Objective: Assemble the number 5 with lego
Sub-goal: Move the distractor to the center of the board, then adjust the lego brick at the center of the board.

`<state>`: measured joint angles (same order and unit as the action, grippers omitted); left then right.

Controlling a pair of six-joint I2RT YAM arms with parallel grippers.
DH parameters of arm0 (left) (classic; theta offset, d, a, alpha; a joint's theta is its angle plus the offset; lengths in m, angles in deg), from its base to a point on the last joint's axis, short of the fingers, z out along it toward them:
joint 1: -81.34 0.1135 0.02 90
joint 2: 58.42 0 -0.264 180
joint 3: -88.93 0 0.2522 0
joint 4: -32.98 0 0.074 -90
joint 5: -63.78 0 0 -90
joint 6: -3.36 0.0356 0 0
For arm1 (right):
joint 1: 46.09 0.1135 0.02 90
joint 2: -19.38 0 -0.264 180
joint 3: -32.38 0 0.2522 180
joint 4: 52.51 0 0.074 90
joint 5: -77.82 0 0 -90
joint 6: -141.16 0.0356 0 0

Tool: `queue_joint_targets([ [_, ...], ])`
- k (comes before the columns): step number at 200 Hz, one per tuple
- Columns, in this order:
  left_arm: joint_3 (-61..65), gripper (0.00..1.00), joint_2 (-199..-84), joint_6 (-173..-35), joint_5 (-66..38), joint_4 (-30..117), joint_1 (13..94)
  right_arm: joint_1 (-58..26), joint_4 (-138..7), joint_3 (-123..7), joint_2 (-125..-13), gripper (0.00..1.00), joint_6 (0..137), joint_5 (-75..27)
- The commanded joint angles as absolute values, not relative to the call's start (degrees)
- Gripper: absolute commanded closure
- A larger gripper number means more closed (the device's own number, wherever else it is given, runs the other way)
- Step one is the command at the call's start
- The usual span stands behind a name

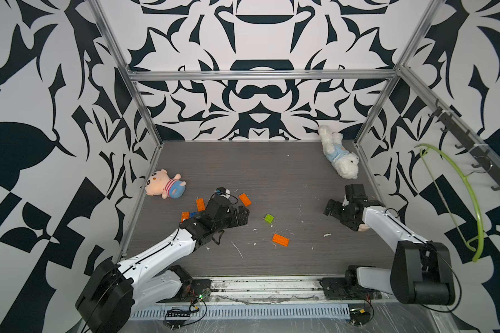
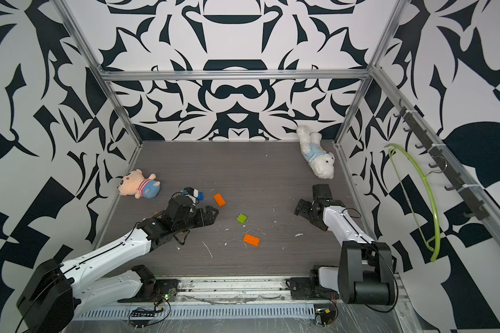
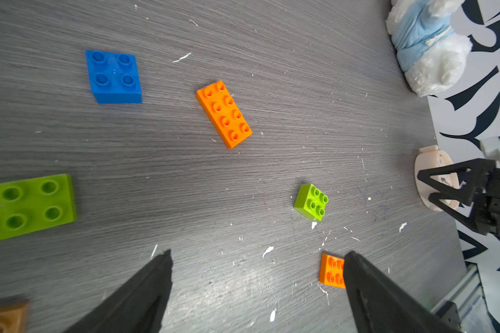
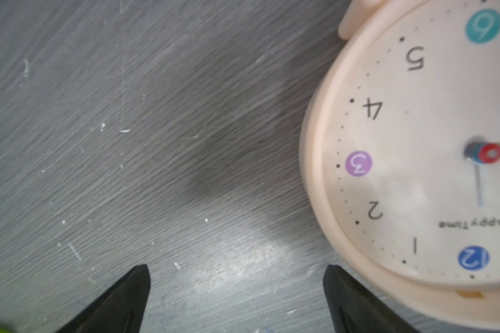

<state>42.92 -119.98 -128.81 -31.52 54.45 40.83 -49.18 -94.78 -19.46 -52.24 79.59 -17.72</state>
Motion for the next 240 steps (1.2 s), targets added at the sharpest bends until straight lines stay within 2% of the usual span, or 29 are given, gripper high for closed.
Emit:
queue_joint_targets([
  [1,41.1,0.01,-118.8,-128.0,-36.0,57.9,40.6,-48.8,-95.5,-20.8,-46.6,0.07,78.8,-27.1],
  [15,40.8,0.01,-117.5,-127.7,-37.5,59.7,40.5,-46.5,-94.6,-19.9,-43.5,0.09,80.3,-31.0],
  [27,40.8,0.01,-116.6,-127.0,-38.4,60.6,40.5,-41.6,-95.6,-20.0,-41.7,0.10,80.8,-30.4],
  [71,42.7,0.01,-112.4,-125.9,-39.3,60.4,40.5,-15.4,-101.6,-20.8,-41.2,0.10,88.0,-13.8],
  [106,43.2,0.01,-111.6,-125.9,-37.4,59.4,40.6,-1.3,-106.3,-22.2,-43.8,0.10,97.2,-2.3],
  [174,41.8,0.01,-116.0,-127.0,-30.4,58.3,40.4,13.3,-110.2,-26.0,-49.5,0.04,108.4,5.8],
  [197,41.9,0.01,-116.0,-127.2,-30.4,58.4,40.1,16.4,-110.0,-26.4,-51.4,0.00,111.1,6.5],
  [240,42.0,0.01,-115.3,-127.2,-31.1,58.9,40.1,19.2,-108.3,-27.4,-54.9,0.00,114.2,5.8],
])
